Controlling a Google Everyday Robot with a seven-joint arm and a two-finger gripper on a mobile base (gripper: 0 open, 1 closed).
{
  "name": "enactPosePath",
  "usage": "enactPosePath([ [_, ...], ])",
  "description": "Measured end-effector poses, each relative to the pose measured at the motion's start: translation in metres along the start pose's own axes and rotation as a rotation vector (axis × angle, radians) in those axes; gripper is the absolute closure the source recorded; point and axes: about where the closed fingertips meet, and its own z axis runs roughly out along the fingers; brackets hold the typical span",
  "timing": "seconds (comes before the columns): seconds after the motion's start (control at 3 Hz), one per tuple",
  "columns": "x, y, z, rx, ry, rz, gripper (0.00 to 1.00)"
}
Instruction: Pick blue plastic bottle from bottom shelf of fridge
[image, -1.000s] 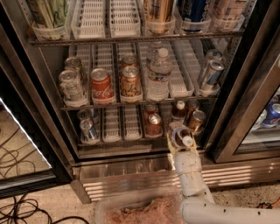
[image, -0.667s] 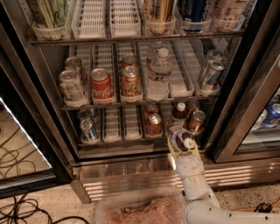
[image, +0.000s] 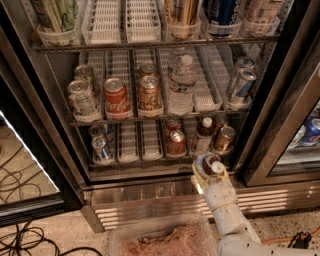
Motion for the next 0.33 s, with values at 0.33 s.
enactPosePath([
  [0.33, 0.0016, 0.0, -0.0025, -0.008, 0.01, -0.001, 1.0],
])
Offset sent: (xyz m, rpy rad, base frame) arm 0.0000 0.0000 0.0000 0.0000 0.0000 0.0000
